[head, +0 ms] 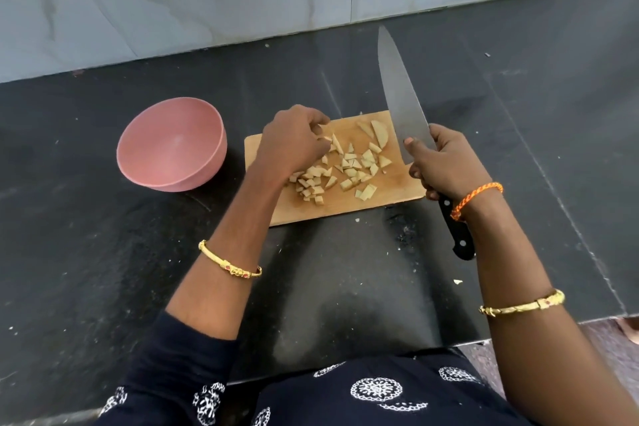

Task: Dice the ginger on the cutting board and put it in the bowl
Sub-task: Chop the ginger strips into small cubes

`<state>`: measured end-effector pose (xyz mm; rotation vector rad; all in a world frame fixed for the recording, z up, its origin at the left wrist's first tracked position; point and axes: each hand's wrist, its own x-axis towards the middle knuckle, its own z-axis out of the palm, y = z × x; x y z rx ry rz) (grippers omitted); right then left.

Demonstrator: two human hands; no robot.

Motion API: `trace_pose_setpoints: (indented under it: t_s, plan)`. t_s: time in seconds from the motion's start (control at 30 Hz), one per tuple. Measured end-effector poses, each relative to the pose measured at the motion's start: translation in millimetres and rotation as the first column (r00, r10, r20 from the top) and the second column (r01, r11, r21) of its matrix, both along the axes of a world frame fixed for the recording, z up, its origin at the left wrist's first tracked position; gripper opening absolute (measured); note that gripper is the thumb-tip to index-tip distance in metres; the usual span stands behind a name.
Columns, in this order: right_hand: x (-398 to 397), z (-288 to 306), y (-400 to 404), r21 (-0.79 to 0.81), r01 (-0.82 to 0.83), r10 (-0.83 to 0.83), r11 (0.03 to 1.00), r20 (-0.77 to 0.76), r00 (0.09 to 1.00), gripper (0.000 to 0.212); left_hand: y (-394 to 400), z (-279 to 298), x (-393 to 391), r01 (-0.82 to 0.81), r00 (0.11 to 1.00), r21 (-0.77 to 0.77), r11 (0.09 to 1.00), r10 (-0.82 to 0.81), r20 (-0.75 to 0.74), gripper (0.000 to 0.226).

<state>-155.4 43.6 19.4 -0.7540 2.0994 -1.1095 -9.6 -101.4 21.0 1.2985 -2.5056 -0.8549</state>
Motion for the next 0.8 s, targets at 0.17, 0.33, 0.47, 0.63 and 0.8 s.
trace_pose_setpoints:
  t_s: [0.17, 0.33, 0.47, 0.63, 0.8]
  plan:
    - [-10, -9, 6, 0.049, -0.043, 0.043, 0.998, -0.001, 0.999, 0.023, -7, -16, -23, 0.152, 0.980, -0.085, 0.985, -0.138, 0.146, 0.028]
    - [-20, -12, 6, 0.084, -0.122, 0.123, 0.989, -0.002, 0.992, 0.024, -6, -26, -29, 0.120, 0.981, -0.130, 0.984, -0.097, 0.167, 0.020]
    - [-16, -12, 7, 0.139, -0.205, 0.215, 0.969, -0.060, 0.975, 0.018, 0, -25, -28, 0.035, 0.988, -0.194, 0.980, -0.005, 0.152, 0.015]
    - [7, -14, 13, 0.330, -0.328, 0.400, 0.885, -0.182, 0.898, 0.021, 15, -37, -29, -0.222, 0.975, -0.182, 0.958, 0.219, -0.035, 0.011]
    - [16, -10, 6, 0.394, -0.328, 0.445, 0.859, -0.255, 0.859, 0.018, 20, -40, -29, -0.335, 0.930, -0.056, 0.941, 0.321, -0.177, 0.010]
